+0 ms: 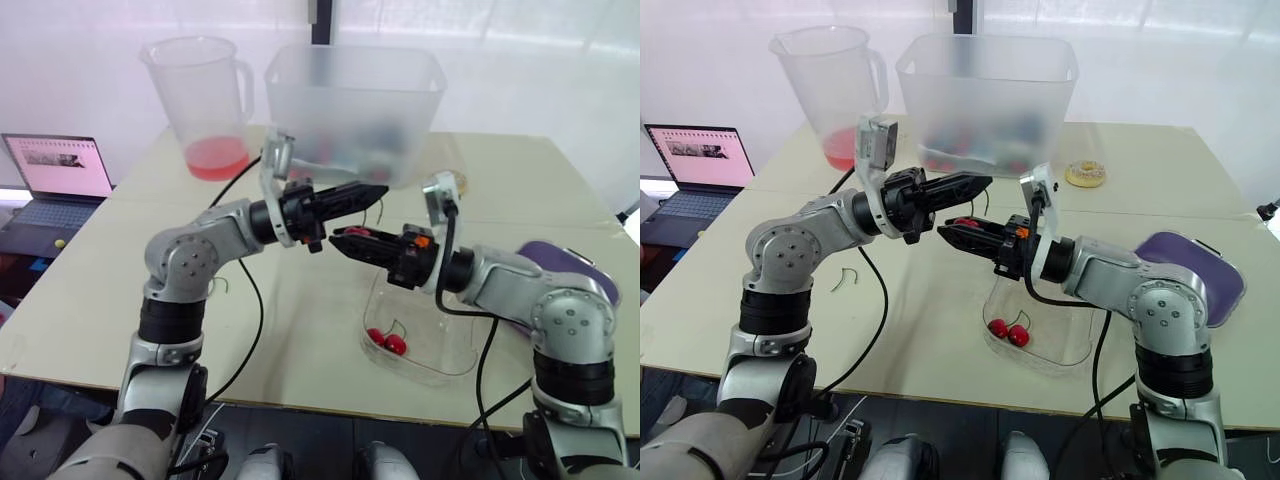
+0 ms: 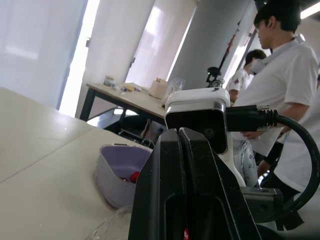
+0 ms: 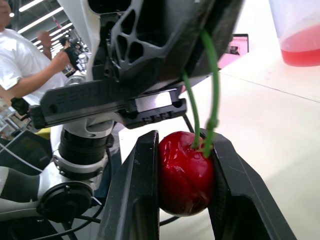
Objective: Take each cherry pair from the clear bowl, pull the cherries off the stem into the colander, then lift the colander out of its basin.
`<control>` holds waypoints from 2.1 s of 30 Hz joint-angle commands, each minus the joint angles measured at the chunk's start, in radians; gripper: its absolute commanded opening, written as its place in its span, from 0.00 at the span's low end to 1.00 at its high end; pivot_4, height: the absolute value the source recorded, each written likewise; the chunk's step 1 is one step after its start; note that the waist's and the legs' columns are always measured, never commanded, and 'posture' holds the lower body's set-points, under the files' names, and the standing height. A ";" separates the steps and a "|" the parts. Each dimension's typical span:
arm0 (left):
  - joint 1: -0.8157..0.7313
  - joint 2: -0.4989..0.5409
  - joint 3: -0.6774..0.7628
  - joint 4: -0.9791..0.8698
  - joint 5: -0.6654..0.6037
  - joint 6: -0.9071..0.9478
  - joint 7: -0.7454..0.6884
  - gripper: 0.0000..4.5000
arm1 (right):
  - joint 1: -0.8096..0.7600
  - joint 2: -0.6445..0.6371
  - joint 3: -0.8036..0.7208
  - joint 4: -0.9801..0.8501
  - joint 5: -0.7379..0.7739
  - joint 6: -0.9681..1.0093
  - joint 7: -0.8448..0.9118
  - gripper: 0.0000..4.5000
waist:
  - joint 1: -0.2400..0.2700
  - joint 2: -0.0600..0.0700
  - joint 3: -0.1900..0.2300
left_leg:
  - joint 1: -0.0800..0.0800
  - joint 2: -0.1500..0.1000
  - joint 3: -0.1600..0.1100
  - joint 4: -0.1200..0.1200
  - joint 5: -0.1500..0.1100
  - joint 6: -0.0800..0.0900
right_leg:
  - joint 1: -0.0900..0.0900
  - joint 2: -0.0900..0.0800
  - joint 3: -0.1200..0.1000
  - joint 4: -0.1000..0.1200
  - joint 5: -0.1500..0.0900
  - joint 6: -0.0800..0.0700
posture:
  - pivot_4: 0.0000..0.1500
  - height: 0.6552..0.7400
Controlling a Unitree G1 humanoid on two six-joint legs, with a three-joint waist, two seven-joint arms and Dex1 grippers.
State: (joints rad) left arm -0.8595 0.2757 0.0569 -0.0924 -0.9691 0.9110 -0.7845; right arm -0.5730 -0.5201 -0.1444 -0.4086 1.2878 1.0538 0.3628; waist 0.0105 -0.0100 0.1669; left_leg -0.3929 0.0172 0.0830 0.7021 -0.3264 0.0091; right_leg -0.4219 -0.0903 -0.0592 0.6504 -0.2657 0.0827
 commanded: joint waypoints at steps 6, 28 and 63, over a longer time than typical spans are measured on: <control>-0.014 0.006 0.010 -0.030 -0.010 -0.018 -0.011 0.00 | 0.054 -0.055 0.038 -0.032 -0.023 0.018 0.050 0.16 | 0.000 0.000 0.000 | 0.000 0.000 0.000 0.000 0.000 0.000 | 0.000 0.000 0.000 0.000 0.000 0.000 | 1.00 0.62; 0.096 0.099 0.096 -0.032 0.024 -0.052 0.042 0.00 | 0.172 -0.741 -0.093 0.556 -0.728 -0.401 0.378 0.16 | -0.008 -0.001 0.001 | 0.001 -0.001 0.004 -0.001 -0.002 0.005 | 0.000 -0.002 0.000 -0.003 0.000 0.000 | 1.00 0.62; 0.407 0.324 0.235 0.122 0.072 0.131 0.251 0.00 | -0.241 -0.355 0.105 -0.054 -0.327 0.012 0.607 0.98 | -0.009 0.001 0.002 | 0.000 0.002 0.000 -0.001 0.001 -0.002 | -0.001 -0.003 -0.001 -0.001 0.000 0.000 | 1.00 0.62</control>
State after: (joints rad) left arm -0.4522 0.5845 0.2607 0.0296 -0.9092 1.0449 -0.5384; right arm -0.8029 -0.8766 -0.0175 -0.4196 0.9236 1.0509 0.9770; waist 0.0013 -0.0091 0.1691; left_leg -0.3932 0.0178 0.0833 0.7008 -0.3255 0.0076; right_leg -0.4231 -0.0946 -0.0603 0.6496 -0.2658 0.0827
